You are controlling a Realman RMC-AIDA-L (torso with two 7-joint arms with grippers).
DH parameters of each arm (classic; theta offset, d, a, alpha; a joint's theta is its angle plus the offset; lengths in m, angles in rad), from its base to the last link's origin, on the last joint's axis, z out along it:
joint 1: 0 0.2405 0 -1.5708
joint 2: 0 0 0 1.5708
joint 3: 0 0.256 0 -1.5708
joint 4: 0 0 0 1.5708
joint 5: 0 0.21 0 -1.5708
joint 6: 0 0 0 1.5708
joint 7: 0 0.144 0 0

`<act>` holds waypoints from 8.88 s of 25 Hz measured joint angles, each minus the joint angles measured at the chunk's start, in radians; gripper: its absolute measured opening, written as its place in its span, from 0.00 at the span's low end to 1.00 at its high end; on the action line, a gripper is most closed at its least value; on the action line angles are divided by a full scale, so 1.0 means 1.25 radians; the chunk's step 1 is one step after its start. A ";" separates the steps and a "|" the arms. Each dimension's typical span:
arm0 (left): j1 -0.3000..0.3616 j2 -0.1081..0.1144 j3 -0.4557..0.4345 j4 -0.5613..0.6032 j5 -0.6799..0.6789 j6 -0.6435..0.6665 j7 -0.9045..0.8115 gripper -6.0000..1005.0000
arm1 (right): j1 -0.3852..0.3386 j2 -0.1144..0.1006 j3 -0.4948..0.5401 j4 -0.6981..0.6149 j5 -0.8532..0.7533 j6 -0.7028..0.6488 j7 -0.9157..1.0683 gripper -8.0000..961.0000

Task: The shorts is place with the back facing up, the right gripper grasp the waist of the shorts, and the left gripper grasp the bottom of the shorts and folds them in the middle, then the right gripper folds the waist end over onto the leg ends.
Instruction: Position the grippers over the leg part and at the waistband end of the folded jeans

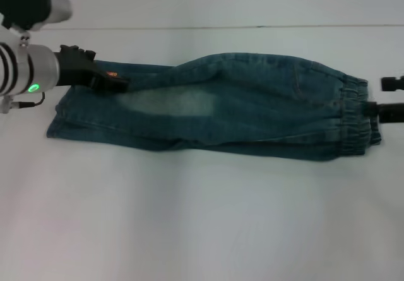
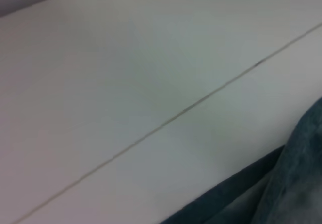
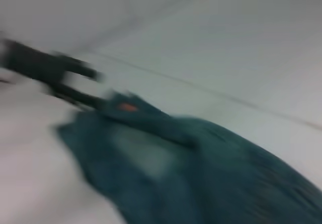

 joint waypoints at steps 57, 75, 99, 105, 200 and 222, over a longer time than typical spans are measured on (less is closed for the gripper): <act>-0.154 0.002 0.209 -0.297 0.290 -0.293 -0.032 0.46 | -0.015 0.082 -0.034 0.124 0.125 -0.148 -0.213 0.95; -0.176 0.000 0.253 -0.299 0.289 -0.322 -0.018 0.05 | -0.010 0.081 -0.028 0.138 0.127 -0.144 -0.216 0.95; -0.215 -0.002 0.214 -0.255 0.281 -0.314 -0.117 0.27 | -0.020 0.072 -0.026 0.136 0.126 -0.158 -0.212 0.95; -0.125 -0.005 0.185 -0.058 0.263 -0.096 -0.117 0.40 | -0.018 0.071 -0.024 0.134 0.127 -0.149 -0.211 0.95; -0.064 0.023 -0.249 -0.027 -0.215 0.497 0.182 0.79 | -0.099 0.082 0.105 0.149 0.136 -0.085 -0.291 0.95; -0.012 0.037 -0.252 -0.184 -0.339 0.653 0.253 0.73 | -0.208 0.083 0.236 0.321 0.129 0.085 -0.546 0.95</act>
